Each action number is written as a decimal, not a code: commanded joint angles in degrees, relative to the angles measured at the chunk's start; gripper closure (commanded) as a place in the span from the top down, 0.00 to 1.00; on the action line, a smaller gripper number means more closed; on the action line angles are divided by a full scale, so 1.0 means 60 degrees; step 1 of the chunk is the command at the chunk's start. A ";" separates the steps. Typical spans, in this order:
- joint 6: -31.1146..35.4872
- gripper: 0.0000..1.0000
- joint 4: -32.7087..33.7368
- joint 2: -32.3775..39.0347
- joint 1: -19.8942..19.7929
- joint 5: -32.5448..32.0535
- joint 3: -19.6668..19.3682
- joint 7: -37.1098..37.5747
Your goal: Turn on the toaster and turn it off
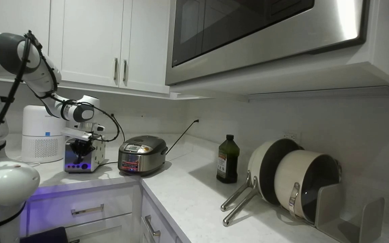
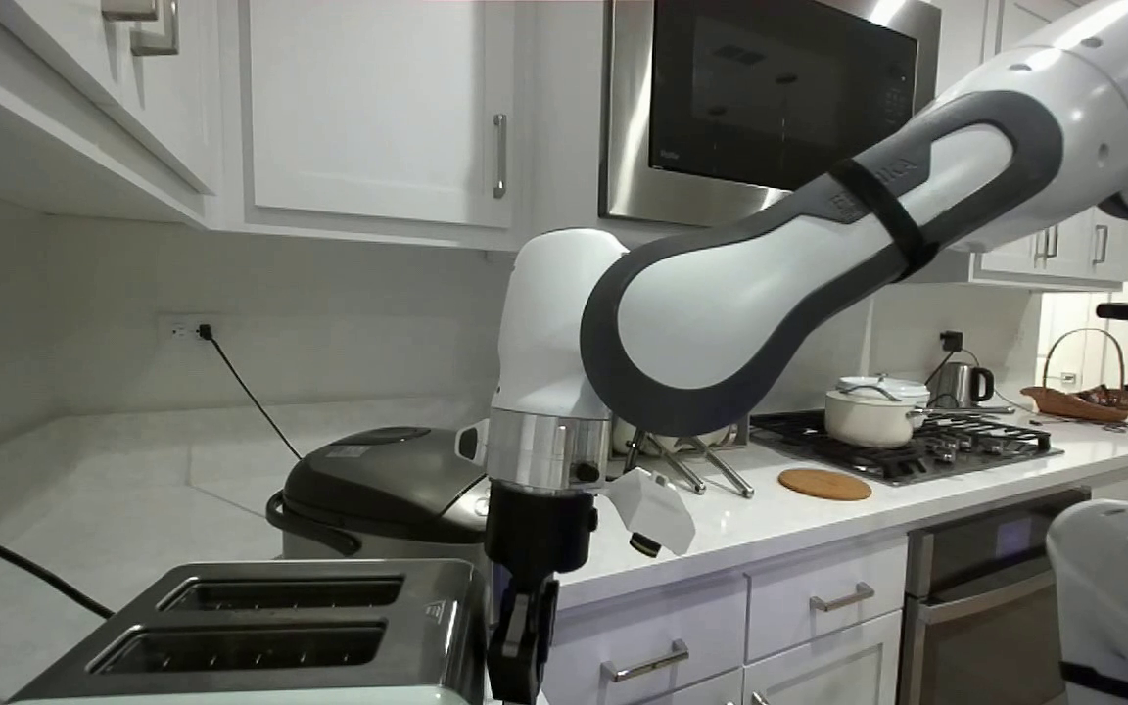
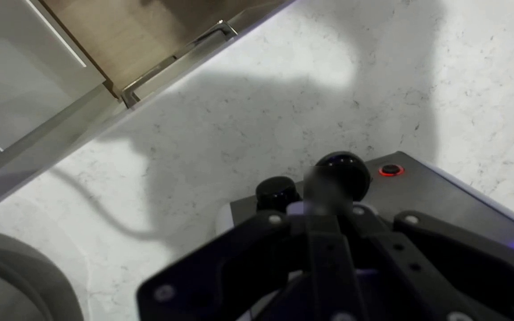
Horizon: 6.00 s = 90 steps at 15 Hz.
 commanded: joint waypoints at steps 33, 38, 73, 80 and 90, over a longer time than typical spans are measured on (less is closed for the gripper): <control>-0.9967 1.00 0.3722 -0.3334 -0.1838 -0.1425 -0.1597 0.0301; -1.0298 1.00 0.2987 -0.4220 -0.2039 -0.1321 -0.2152 -0.0347; -0.5801 1.00 -0.3594 -1.1083 -0.1809 0.2671 -0.0263 -0.3292; -0.4766 1.00 -0.3625 -1.0400 -0.1830 0.3511 0.1437 -0.3466; -0.2389 0.14 -0.3334 -0.7023 -0.0752 0.2557 0.1373 -0.3111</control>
